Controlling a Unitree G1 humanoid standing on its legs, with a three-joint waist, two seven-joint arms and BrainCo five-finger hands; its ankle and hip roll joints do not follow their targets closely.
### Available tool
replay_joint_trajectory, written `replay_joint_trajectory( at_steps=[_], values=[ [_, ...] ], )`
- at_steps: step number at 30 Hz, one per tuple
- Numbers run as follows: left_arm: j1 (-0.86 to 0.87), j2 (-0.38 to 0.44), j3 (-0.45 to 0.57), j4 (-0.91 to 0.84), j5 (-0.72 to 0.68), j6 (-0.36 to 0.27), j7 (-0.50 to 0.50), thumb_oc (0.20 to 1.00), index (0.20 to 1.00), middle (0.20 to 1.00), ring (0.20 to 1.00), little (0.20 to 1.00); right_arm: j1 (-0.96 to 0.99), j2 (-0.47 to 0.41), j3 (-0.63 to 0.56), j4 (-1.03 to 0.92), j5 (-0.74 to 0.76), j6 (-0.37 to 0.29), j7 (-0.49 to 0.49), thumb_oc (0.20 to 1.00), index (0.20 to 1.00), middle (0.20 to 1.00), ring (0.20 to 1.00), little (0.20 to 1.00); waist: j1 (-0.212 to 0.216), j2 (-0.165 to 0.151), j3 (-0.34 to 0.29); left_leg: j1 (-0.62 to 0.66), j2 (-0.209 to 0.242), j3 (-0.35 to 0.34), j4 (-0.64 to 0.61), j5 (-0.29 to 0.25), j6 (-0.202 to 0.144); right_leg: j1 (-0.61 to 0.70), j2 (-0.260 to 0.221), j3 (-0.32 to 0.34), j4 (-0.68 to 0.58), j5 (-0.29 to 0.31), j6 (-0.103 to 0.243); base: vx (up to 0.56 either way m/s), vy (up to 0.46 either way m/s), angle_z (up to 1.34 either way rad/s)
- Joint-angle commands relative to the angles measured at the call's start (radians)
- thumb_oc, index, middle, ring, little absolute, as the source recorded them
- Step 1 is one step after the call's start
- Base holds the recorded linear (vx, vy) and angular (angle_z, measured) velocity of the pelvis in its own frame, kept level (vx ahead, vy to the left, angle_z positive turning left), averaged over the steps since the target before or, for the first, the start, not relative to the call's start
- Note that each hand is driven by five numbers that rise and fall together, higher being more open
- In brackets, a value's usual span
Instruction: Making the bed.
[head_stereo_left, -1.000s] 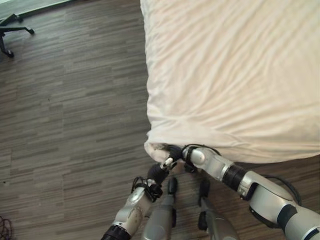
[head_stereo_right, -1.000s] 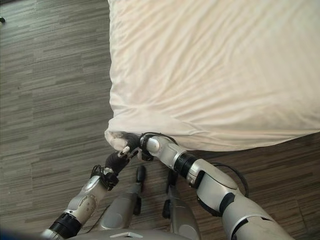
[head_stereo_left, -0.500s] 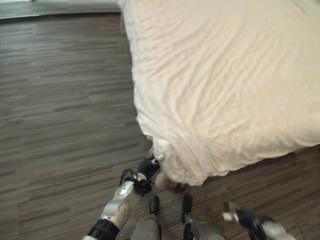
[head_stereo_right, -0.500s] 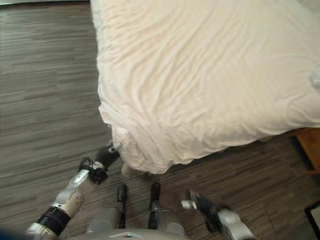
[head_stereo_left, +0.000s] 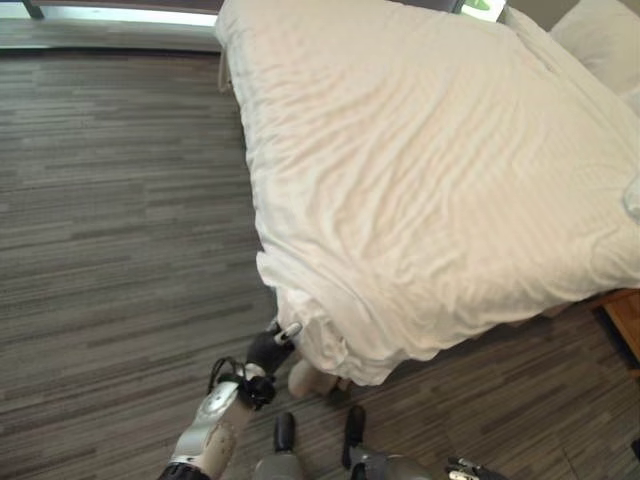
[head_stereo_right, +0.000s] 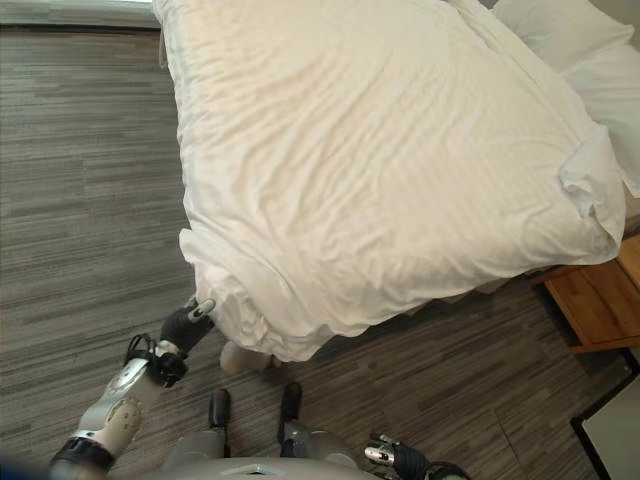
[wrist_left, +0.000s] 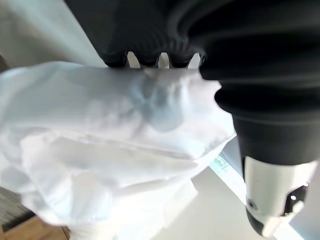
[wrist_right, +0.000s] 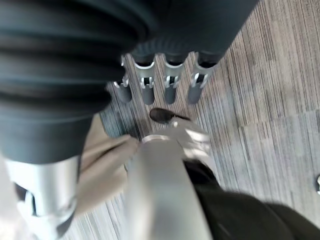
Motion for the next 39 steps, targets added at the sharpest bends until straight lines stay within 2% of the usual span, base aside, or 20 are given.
replay_joint_trajectory(
  at_steps=[1,4,5,7,9,10,12,13,15,18,23,24,26,29,30,31,32,33,34,39],
  values=[
    [-0.037,0.029,0.103,-0.072,0.036,-0.078,0.007,1.000,1.000,1.000,1.000,1.000,-0.049,-0.023,-0.023,0.072,0.021,-0.013,-0.009,1.000,1.000,1.000,1.000,1.000,0.042,0.016,0.036,-0.054,-0.009,-0.076,0.003,0.027,-0.010,0.016,-0.083,-0.024,0.084,0.055,0.092,-0.01,-0.012,-0.20],
    [0.047,0.093,0.249,-0.062,0.223,-0.066,0.116,1.000,1.000,1.000,1.000,1.000,-0.042,-0.012,-0.054,0.199,-0.054,-0.005,0.001,1.000,1.000,1.000,1.000,1.000,0.070,0.020,0.056,-0.046,-0.012,-0.102,0.003,0.030,-0.011,0.035,-0.084,-0.053,0.087,0.037,0.085,0.01,-0.030,0.05],
    [0.047,0.093,0.250,-0.062,0.223,-0.066,0.116,1.000,1.000,1.000,1.000,1.000,-0.042,-0.012,-0.054,0.199,-0.054,-0.005,0.001,1.000,1.000,1.000,1.000,1.000,0.069,0.019,0.053,-0.050,-0.012,-0.102,0.003,0.032,-0.011,0.032,-0.084,-0.054,0.086,0.038,0.085,0.02,-0.060,0.05],
    [0.087,0.087,0.378,-0.070,0.266,-0.061,0.186,1.000,1.000,1.000,1.000,1.000,-0.044,-0.001,-0.073,0.257,-0.110,0.003,-0.006,1.000,1.000,1.000,1.000,1.000,0.089,0.021,0.066,-0.053,-0.011,-0.130,0.003,0.039,-0.012,0.043,-0.079,-0.067,0.085,0.020,0.077,0.01,-0.080,0.29],
    [0.114,0.100,0.456,-0.093,0.293,-0.065,0.211,1.000,1.000,1.000,1.000,1.000,-0.034,-0.003,-0.078,0.228,-0.110,0.010,0.002,1.000,1.000,1.000,1.000,1.000,0.102,0.015,0.067,-0.054,-0.009,-0.144,0.003,0.042,-0.013,0.050,-0.076,-0.075,0.081,0.011,0.073,0.02,-0.062,0.41],
    [0.114,0.100,0.457,-0.094,0.293,-0.065,0.211,1.000,1.000,1.000,1.000,1.000,-0.034,-0.002,-0.078,0.227,-0.110,0.011,0.002,1.000,1.000,1.000,1.000,1.000,0.100,0.014,0.064,-0.058,-0.010,-0.144,0.003,0.044,-0.013,0.047,-0.076,-0.076,0.080,0.013,0.073,0.03,-0.073,0.31],
    [0.140,0.114,0.552,-0.122,0.314,-0.071,0.264,1.000,1.000,1.000,1.000,1.000,-0.016,-0.011,-0.069,0.152,-0.078,0.032,0.020,1.000,1.000,1.000,1.000,1.000,0.118,0.004,0.063,-0.058,-0.007,-0.156,0.003,0.045,-0.016,0.058,-0.073,-0.087,0.072,0.007,0.068,0.02,-0.065,0.22],
    [0.141,0.114,0.553,-0.123,0.314,-0.070,0.264,1.000,1.000,1.000,1.000,1.000,-0.016,-0.011,-0.068,0.151,-0.078,0.032,0.019,1.000,1.000,1.000,1.000,1.000,0.117,0.003,0.062,-0.058,-0.007,-0.156,0.003,0.045,-0.016,0.058,-0.073,-0.087,0.072,0.007,0.068,0.02,-0.037,0.11],
    [0.130,0.115,0.648,-0.110,0.338,-0.099,0.341,1.000,1.000,1.000,1.000,1.000,0.010,-0.020,-0.058,0.057,-0.048,0.052,0.035,1.000,1.000,1.000,1.000,1.000,0.126,-0.005,0.060,-0.054,-0.005,-0.164,0.003,0.044,-0.020,0.070,-0.068,-0.095,0.068,-0.002,0.063,0.03,-0.054,0.08],
    [0.068,0.106,0.669,-0.113,0.338,-0.123,0.394,1.000,1.000,1.000,1.000,1.000,0.020,-0.025,-0.043,0.031,-0.050,0.057,0.036,1.000,1.000,1.000,1.000,1.000,0.125,-0.010,0.054,-0.051,-0.004,-0.169,0.003,0.041,-0.023,0.079,-0.066,-0.100,0.065,-0.007,0.060,0.03,-0.046,0.10],
    [-0.076,0.148,0.568,-0.126,0.317,-0.137,0.383,1.000,1.000,1.000,1.000,1.000,0.005,-0.030,-0.008,0.042,-0.069,0.065,0.034,1.000,1.000,1.000,1.000,1.000,0.116,-0.012,0.049,-0.051,-0.002,-0.177,0.003,0.042,-0.028,0.088,-0.064,-0.107,0.060,-0.012,0.058,0.01,-0.024,0.09],
    [-0.167,0.176,0.469,-0.134,0.278,-0.131,0.350,1.000,1.000,1.000,1.000,1.000,-0.012,-0.035,0.016,0.046,-0.066,0.064,0.025,1.000,1.000,1.000,1.000,1.000,0.101,-0.012,0.046,-0.053,-0.001,-0.179,0.003,0.045,-0.028,0.086,-0.062,-0.106,0.060,-0.011,0.057,0.00,0.000,0.00],
    [-0.217,0.179,0.414,-0.142,0.250,-0.132,0.336,1.000,1.000,1.000,1.000,1.000,-0.021,-0.035,0.020,0.046,-0.063,0.062,0.018,1.000,1.000,1.000,1.000,1.000,0.099,-0.013,0.048,-0.055,-0.001,-0.179,0.003,0.046,-0.028,0.085,-0.061,-0.104,0.062,-0.011,0.057,0.00,0.000,0.00],
    [-0.364,0.199,0.200,-0.172,0.183,-0.096,0.248,1.000,1.000,1.000,1.000,1.000,-0.055,-0.026,0.051,0.061,-0.051,0.058,-0.003,1.000,1.000,1.000,1.000,1.000,0.071,-0.015,0.049,-0.059,0.000,-0.179,0.003,0.052,-0.028,0.078,-0.059,-0.100,0.065,-0.006,0.057,-0.04,-0.007,0.00],
    [-0.427,0.255,0.065,-0.175,0.175,-0.055,0.158,0.416,0.416,0.416,0.416,0.416,-0.070,-0.016,0.063,0.076,-0.059,0.059,-0.002,1.000,1.000,1.000,1.000,1.000,0.060,-0.017,0.050,-0.058,0.001,-0.179,0.003,0.053,-0.028,0.077,-0.060,-0.097,0.067,-0.003,0.058,0.00,0.000,0.00],
    [-0.428,0.255,0.064,-0.174,0.175,-0.055,0.158,0.200,0.200,0.200,0.200,0.200,-0.070,-0.015,0.063,0.076,-0.059,0.059,-0.002,1.000,1.000,1.000,1.000,1.000,0.059,-0.018,0.048,-0.062,0.001,-0.179,0.003,0.055,-0.028,0.073,-0.060,-0.098,0.066,-0.002,0.058,-0.03,-0.002,-0.06],
    [-0.484,0.273,-0.058,-0.177,0.169,-0.030,0.096,0.200,0.200,0.200,0.200,0.200,-0.079,-0.006,0.085,0.083,-0.071,0.056,-0.003,1.000,1.000,1.000,1.000,1.000,0.046,-0.024,0.046,-0.066,0.001,-0.178,0.003,0.055,-0.028,0.067,-0.061,-0.092,0.067,0.003,0.059,-0.02,-0.001,-0.08],
    [-0.510,0.255,-0.112,-0.171,0.152,-0.021,0.080,0.200,0.200,0.200,0.200,0.200,-0.080,0.000,0.096,0.081,-0.071,0.056,-0.003,1.000,1.000,1.000,1.000,1.000,0.040,-0.028,0.045,-0.068,0.001,-0.176,0.003,0.056,-0.028,0.064,-0.062,-0.091,0.068,0.005,0.060,-0.01,-0.002,-0.06],
    [-0.512,0.255,-0.114,-0.170,0.152,-0.022,0.080,0.200,0.200,0.200,0.200,0.200,-0.080,0.001,0.095,0.081,-0.071,0.056,-0.003,1.000,1.000,1.000,1.000,1.000,0.041,-0.028,0.046,-0.067,0.001,-0.175,0.003,0.056,-0.028,0.064,-0.062,-0.090,0.068,0.005,0.060,-0.01,-0.002,-0.04],
    [-0.608,0.162,-0.340,-0.142,0.055,0.039,0.019,0.200,0.200,0.200,0.200,0.200,-0.074,0.018,0.142,0.060,-0.065,0.049,-0.016,1.000,1.000,1.000,1.000,1.000,0.014,-0.055,0.059,-0.083,-0.001,-0.173,0.003,0.056,-0.027,0.048,-0.064,-0.083,0.066,0.018,0.064,-0.01,-0.006,-0.07]
  ],
)
